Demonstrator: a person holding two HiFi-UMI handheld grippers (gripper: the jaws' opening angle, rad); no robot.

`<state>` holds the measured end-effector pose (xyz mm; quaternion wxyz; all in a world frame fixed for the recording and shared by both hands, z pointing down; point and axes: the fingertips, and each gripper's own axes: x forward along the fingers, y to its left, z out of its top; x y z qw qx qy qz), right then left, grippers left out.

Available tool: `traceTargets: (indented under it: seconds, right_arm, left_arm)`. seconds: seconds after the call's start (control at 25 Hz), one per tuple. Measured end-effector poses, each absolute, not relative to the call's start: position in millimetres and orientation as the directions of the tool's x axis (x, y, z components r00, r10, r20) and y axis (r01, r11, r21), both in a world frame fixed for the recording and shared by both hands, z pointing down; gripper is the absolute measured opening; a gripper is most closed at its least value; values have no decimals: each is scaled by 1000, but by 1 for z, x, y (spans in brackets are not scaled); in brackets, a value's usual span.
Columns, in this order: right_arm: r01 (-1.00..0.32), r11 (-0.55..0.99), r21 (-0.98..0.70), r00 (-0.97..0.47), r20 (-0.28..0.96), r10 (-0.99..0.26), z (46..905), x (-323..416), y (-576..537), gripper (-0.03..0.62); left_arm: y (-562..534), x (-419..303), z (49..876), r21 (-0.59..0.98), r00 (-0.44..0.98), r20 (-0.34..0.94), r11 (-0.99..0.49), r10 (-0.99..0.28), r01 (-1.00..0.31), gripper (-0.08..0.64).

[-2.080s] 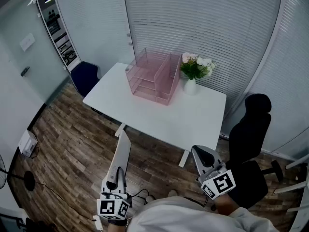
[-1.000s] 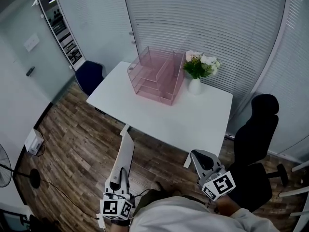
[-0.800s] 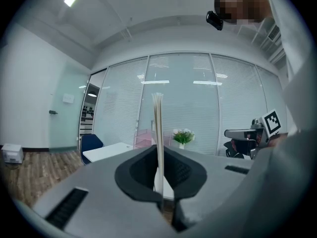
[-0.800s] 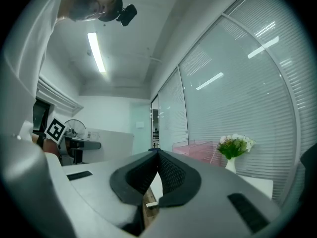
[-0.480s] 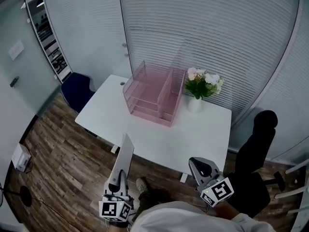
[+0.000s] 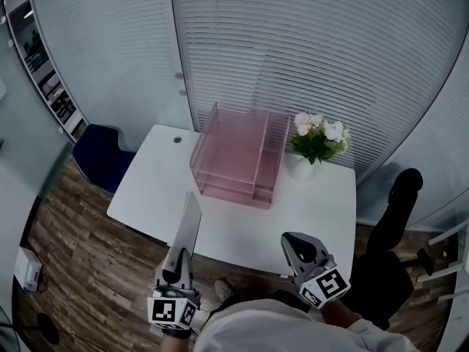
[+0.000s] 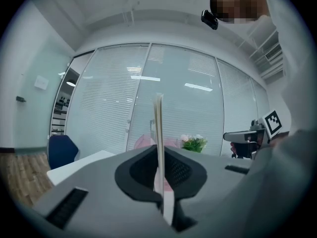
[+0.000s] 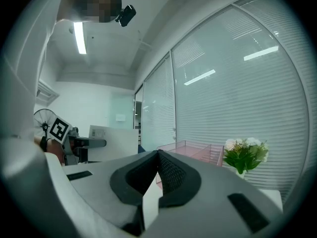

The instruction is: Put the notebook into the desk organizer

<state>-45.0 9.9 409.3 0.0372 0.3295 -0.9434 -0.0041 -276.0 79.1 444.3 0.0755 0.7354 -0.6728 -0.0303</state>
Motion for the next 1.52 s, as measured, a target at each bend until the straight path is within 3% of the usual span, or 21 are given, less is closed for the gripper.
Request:
traceTargets:
  seconds: [0.36,0.76,0.92,1.08,1.52]
  right_arm:
    - [-631,776,1,-774,75,-629,418,-78,-29,12]
    - [-647,762,-15,-762,50,-646,413,-39,-79,12]
    - [-690,722,-39,-723,60,-688,420,-9,-93,12]
    - [-724,687,-59,-690,74,-720,425,19,-104,12]
    - [-765,635,-109,-644,112,-757,443,59,-118,11]
  left_arm:
    - [-4,-291,412,29,174,10,-173,-985,-984,14]
    - [-128,-257,356,-389,121,28,-122,-992,-913,14]
    - [-183,-233,353,-644,160,-28,-105,-987,-758,14]
    - [-227,-214,382,-815,172,45,-136,-984,-564,14]
    - [-276,-201,498,-898,124,361,-380,-924,-221,14]
